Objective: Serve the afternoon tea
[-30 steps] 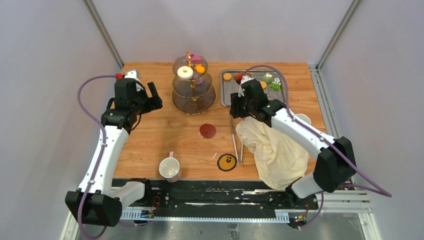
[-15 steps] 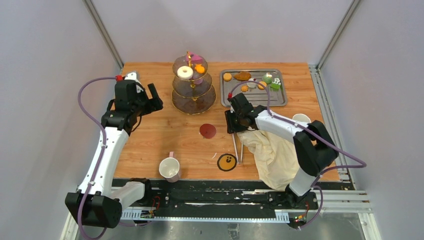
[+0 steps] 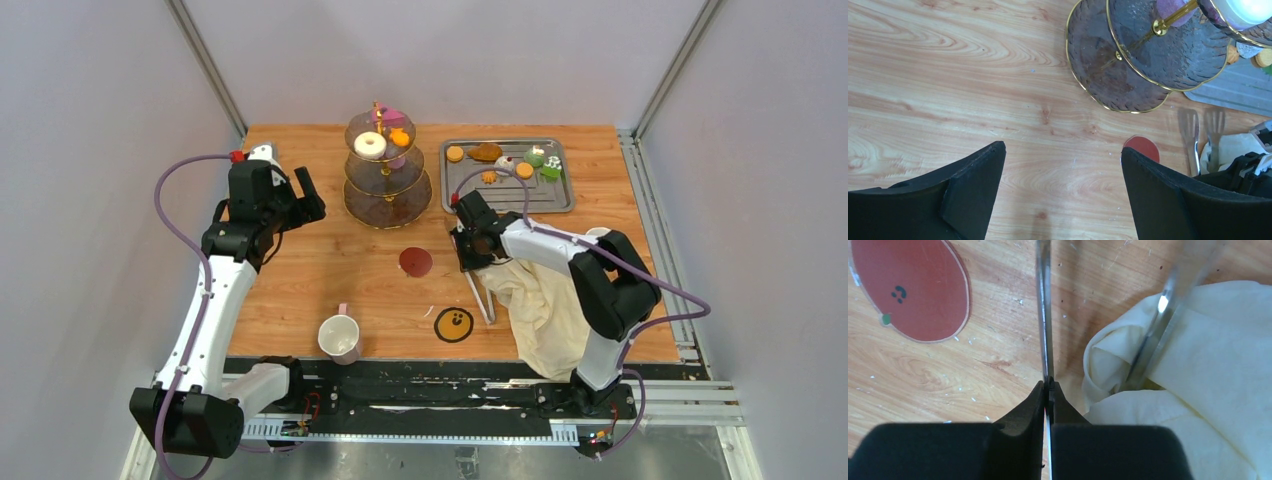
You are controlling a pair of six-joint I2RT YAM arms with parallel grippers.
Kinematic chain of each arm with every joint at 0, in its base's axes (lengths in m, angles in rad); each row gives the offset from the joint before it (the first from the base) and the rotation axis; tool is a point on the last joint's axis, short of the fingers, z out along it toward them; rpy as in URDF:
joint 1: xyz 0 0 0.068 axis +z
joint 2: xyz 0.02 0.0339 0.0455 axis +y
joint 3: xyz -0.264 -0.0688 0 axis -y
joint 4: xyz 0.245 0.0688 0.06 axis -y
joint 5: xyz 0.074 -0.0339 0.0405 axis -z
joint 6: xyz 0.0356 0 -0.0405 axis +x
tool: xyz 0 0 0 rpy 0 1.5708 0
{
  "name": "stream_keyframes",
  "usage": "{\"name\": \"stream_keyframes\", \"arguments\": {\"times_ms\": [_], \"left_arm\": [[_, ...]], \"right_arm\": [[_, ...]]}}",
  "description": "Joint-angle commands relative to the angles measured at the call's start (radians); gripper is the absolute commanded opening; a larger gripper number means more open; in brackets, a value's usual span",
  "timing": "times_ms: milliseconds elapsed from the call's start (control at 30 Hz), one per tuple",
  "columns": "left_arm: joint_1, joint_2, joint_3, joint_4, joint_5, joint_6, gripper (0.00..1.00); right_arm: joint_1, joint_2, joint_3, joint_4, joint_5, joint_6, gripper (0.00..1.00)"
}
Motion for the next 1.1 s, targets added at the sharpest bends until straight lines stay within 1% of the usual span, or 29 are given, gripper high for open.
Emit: {"name": "stream_keyframes", "arguments": {"times_ms": [0, 200, 333, 467, 567, 633, 667, 800, 867, 933, 1067], "left_arm": [[0.005, -0.013, -0.008, 0.005, -0.001, 0.006, 0.90], [0.005, -0.012, 0.002, 0.003, -0.001, 0.010, 0.90], [0.005, -0.029, 0.000, -0.001, -0.044, 0.002, 0.90], [0.005, -0.045, -0.017, 0.013, -0.058, -0.015, 0.90], [0.005, -0.047, -0.007, -0.005, -0.078, -0.018, 0.90], [0.005, -0.057, 0.001, -0.028, -0.140, -0.031, 0.91], [0.005, -0.069, 0.007, -0.043, -0.194, -0.044, 0.92], [0.005, -0.071, 0.033, -0.080, -0.268, -0.077, 0.93], [0.005, -0.075, 0.049, -0.126, -0.385, -0.147, 0.94], [0.008, -0.081, 0.058, -0.142, -0.461, -0.184, 0.94], [0.012, -0.072, 0.087, -0.164, -0.493, -0.213, 0.94]], "right_arm": [[0.021, -0.058, 0.053, -0.055, 0.021, -0.037, 0.01], [0.022, -0.163, 0.091, -0.104, -0.050, -0.058, 0.01], [0.062, -0.171, 0.131, -0.100, -0.147, -0.078, 0.01], [0.157, -0.111, 0.200, -0.092, -0.165, -0.137, 0.00], [0.221, -0.054, 0.248, -0.090, -0.200, -0.168, 0.01], [0.269, -0.017, 0.281, -0.090, -0.213, -0.201, 0.00], [0.318, 0.032, 0.325, -0.100, -0.224, -0.238, 0.01], [0.368, 0.104, 0.396, -0.117, -0.261, -0.276, 0.01], [0.391, 0.146, 0.438, -0.133, -0.255, -0.309, 0.01], [0.410, 0.185, 0.491, -0.156, -0.244, -0.346, 0.01], [0.422, 0.293, 0.575, -0.171, -0.229, -0.368, 0.01]]}}
